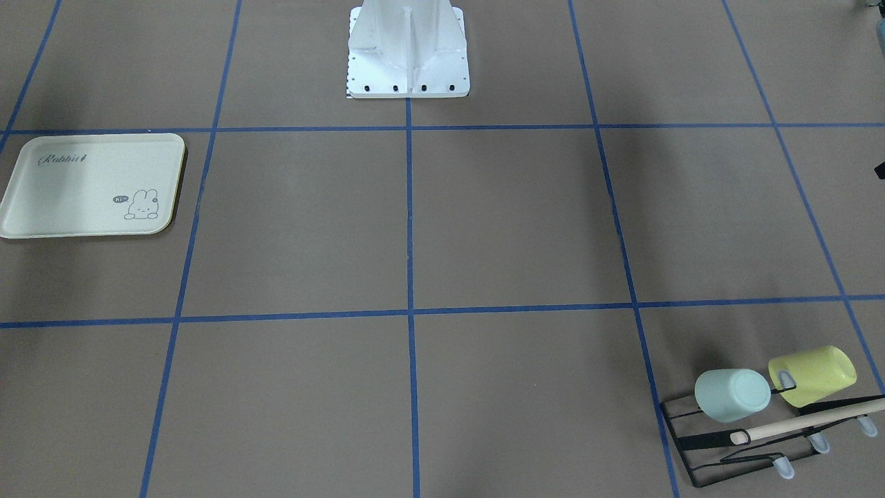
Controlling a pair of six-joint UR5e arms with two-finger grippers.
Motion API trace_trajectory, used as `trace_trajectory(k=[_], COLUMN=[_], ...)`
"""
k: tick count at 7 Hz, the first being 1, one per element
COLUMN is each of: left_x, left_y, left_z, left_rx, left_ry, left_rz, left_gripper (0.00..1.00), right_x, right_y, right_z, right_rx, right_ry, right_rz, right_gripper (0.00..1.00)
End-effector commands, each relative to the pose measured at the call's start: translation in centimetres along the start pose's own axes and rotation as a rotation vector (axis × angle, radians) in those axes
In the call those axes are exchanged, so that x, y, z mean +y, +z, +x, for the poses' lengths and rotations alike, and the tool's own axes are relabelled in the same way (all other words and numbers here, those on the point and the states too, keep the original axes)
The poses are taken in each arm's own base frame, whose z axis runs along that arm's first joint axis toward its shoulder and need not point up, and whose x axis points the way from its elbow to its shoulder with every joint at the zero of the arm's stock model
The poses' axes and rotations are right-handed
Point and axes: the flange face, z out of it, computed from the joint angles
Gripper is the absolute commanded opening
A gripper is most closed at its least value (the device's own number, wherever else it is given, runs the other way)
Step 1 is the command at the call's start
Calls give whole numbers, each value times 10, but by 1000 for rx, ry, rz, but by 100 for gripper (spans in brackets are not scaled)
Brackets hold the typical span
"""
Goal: Left arm grabs green cup and hands to right arm on tray
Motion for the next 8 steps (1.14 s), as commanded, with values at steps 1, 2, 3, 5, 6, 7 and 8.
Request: trace_trajectory(k=[1,2,3,5,6,7,8], left_x=[1,-1,0,5,5,0,-3], left_y=[-1,-2,-2,-4,-10,-9,-7], left_z=[3,6,6,8,15,24,38], left_rx=[2,4,2,5,7,10,14], left_ry=[11,19,16,23,31,50,75], left_rz=[6,8,6,11,21,21,16], left_gripper=[100,100,100,100,100,100,100], right_x=[5,4,2,2,1,0,2], right_y=[3,2,2,2,2,-2,-1], right_z=[6,5,4,2,0,-5,-4], right_rx=[10,11,11,3,-2,-26,-31], right_ry=[8,6,4,4,-8,-56,-59], right_rz=[-3,-1,0,-2,11,58,64], right_gripper=[100,100,100,100,100,100,100])
